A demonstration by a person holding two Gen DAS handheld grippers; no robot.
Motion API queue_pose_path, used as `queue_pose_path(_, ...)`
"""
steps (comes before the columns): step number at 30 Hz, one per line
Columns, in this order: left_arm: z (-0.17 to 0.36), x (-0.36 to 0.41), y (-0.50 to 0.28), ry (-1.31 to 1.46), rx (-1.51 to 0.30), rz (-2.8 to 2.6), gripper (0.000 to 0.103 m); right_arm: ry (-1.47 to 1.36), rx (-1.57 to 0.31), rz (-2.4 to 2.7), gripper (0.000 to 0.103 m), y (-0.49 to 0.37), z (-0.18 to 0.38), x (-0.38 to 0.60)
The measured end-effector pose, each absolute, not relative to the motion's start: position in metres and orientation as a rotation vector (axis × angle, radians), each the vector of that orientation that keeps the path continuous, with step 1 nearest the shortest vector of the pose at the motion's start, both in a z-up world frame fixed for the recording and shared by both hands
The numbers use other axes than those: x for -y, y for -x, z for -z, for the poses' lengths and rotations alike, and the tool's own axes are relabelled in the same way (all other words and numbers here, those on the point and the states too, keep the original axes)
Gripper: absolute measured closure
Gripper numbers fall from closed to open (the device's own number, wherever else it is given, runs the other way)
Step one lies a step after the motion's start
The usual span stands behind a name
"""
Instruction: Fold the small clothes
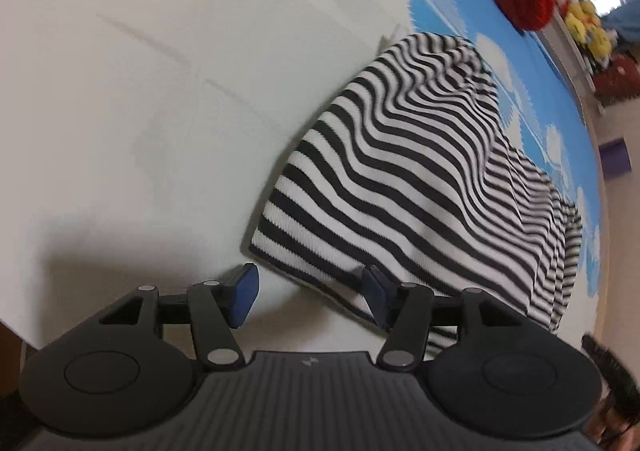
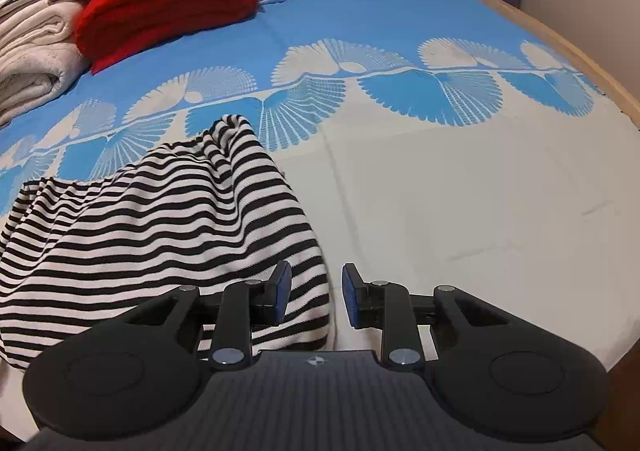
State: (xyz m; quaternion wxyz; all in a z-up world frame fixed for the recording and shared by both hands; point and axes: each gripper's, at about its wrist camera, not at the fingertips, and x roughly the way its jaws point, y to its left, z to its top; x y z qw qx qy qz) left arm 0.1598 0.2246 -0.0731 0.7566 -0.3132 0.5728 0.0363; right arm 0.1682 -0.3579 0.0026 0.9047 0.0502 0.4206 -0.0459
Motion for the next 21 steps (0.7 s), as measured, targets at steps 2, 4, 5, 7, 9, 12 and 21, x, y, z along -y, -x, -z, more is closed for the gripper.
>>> queue_pose_path(2,0.079,-0.225,-0.165,0.705,-1.254,-0.099,0.041,-0.091,-0.873,0.099,0.074,-0.169,-0.001,0.357)
queue_pose_path(4,0.082,-0.223,-0.170,0.686,-1.253,-0.108,0.041,-0.085,-0.877,0.105,0.074,-0.169,-0.001,0.357)
queue_pose_path(5,0.082,-0.223,-0.173,0.676,-1.243,-0.108,0.041,-0.084,-0.876,0.107,0.074,-0.169,-0.001,0.358)
queue_pose_path(7,0.082,-0.223,-0.177,0.675,-1.222,-0.119,0.041,-0.086,-0.876,0.114,0.072,-0.169,-0.002,0.359)
queue_pose_path(9,0.084,-0.225,-0.181,0.695,-1.203,-0.137,0.045,-0.088,-0.879,0.123,0.072,-0.169,-0.001,0.360)
queue_pose_path(12,0.082,-0.225,-0.184,0.670,-1.184,-0.139,0.088,-0.088,-0.877,0.132,0.072,-0.170,-0.001,0.362)
queue_pose_path(21,0.043,-0.228,-0.168,0.589,-1.067,-0.093,0.098,-0.113,-0.876,0.154,0.072,-0.176,0.001,0.361)
